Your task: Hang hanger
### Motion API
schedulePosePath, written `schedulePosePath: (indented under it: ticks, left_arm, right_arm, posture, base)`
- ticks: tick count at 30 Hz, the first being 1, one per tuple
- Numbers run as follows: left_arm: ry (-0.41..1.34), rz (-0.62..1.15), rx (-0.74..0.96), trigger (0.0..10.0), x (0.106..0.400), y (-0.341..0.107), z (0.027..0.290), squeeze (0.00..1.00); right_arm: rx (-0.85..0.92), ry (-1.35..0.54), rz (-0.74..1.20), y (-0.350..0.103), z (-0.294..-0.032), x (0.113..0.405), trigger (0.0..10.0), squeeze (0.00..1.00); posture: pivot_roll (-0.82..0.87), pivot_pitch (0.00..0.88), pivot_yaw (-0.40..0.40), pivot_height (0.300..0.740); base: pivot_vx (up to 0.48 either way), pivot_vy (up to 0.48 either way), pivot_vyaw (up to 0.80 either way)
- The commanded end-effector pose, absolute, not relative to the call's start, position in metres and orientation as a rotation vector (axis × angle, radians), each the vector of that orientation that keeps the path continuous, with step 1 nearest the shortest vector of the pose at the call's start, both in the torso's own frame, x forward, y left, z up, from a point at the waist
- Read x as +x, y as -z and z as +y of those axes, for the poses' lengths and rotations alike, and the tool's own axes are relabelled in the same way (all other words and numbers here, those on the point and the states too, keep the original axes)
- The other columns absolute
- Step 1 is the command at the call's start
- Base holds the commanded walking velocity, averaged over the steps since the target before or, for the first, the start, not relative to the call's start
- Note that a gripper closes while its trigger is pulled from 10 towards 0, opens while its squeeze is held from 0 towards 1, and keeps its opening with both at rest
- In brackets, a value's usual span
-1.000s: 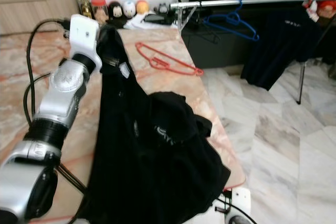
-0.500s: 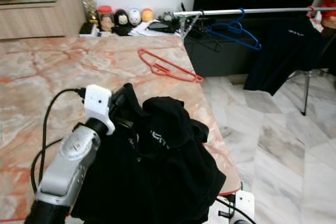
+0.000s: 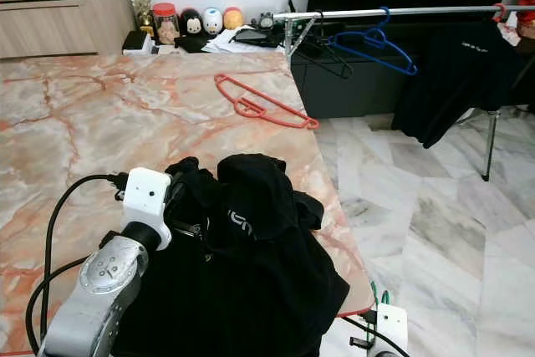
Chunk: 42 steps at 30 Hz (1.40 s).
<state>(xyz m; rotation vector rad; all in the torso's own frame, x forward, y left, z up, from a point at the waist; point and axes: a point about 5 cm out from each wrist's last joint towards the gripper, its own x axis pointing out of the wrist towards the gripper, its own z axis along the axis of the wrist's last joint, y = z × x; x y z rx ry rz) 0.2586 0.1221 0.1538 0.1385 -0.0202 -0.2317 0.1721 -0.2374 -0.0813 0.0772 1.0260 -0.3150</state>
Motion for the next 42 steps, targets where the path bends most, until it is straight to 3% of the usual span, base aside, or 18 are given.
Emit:
schedulePosePath:
  ticks: [1, 3, 5, 15, 17, 19, 34, 35, 36, 37, 42]
  left_arm:
    - [0.206, -0.024, 0.146, 10.0, 0.256, -0.156, 0.123, 0.53]
    - [0.205, -0.023, 0.144, 10.0, 0.255, -0.156, 0.122, 0.53]
    - [0.205, -0.023, 0.145, 10.0, 0.255, -0.156, 0.121, 0.78]
    - [0.198, -0.016, 0.14, 10.0, 0.249, -0.156, 0.123, 0.84]
    - [0.204, -0.009, 0.146, 10.0, 0.242, -0.155, 0.125, 0.95]
    - [0.206, -0.004, 0.151, 10.0, 0.24, -0.154, 0.126, 0.98]
    - [0.197, 0.061, 0.19, 10.0, 0.216, -0.148, 0.14, 1.0]
    - [0.192, 0.057, 0.191, 10.0, 0.215, -0.149, 0.141, 0.82]
    - [0.184, 0.052, 0.185, 10.0, 0.214, -0.15, 0.143, 0.08]
    - [0.179, 0.049, 0.18, 10.0, 0.214, -0.15, 0.144, 0.0]
    - [0.155, 0.033, 0.16, 10.0, 0.214, -0.152, 0.146, 0.0]
  right_arm:
    - [0.067, 0.323, 1.022, 0.08, -0.241, 0.172, 10.0, 0.0]
    - [0.066, 0.322, 1.022, 0.08, -0.241, 0.172, 10.0, 0.0]
    - [0.061, 0.321, 1.023, 0.08, -0.242, 0.172, 10.0, 0.0]
    - [0.056, 0.32, 1.023, 0.08, -0.243, 0.173, 10.0, 0.0]
    - [0.055, 0.319, 1.022, 0.08, -0.243, 0.173, 10.0, 0.0]
    - [0.054, 0.319, 1.022, 0.079, -0.243, 0.173, 10.0, 0.0]
    - [0.048, 0.317, 1.02, 0.078, -0.244, 0.175, 10.0, 0.0]
    - [0.047, 0.316, 1.02, 0.078, -0.244, 0.175, 10.0, 0.0]
    - [0.046, 0.316, 1.019, 0.078, -0.244, 0.175, 10.0, 0.0]
    - [0.046, 0.316, 1.019, 0.078, -0.244, 0.175, 10.0, 0.0]
    - [0.045, 0.316, 1.019, 0.078, -0.245, 0.176, 10.0, 0.0]
  posture:
    - [0.12, 0.0, -0.069, 0.74]
    - [0.12, 0.0, -0.069, 0.74]
    - [0.12, 0.0, -0.071, 0.74]
    - [0.12, 0.0, -0.073, 0.74]
    - [0.13, 0.0, -0.076, 0.74]
    - [0.13, 0.0, -0.076, 0.74]
    - [0.14, 0.0, -0.084, 0.74]
    - [0.14, 0.0, -0.086, 0.74]
    - [0.14, 0.0, -0.086, 0.74]
    - [0.14, 0.0, -0.086, 0.74]
    - [0.14, 0.0, -0.087, 0.74]
  base:
    - [0.0, 0.0, 0.0]
    - [0.0, 0.0, 0.0]
    - [0.0, 0.0, 0.0]
    - [0.0, 0.0, 0.0]
    - [0.0, 0.0, 0.0]
    - [0.0, 0.0, 0.0]
    - [0.0, 0.0, 0.0]
    - [0.0, 0.0, 0.0]
    - [0.0, 0.0, 0.0]
    - [0.0, 0.0, 0.0]
    - [0.0, 0.0, 0.0]
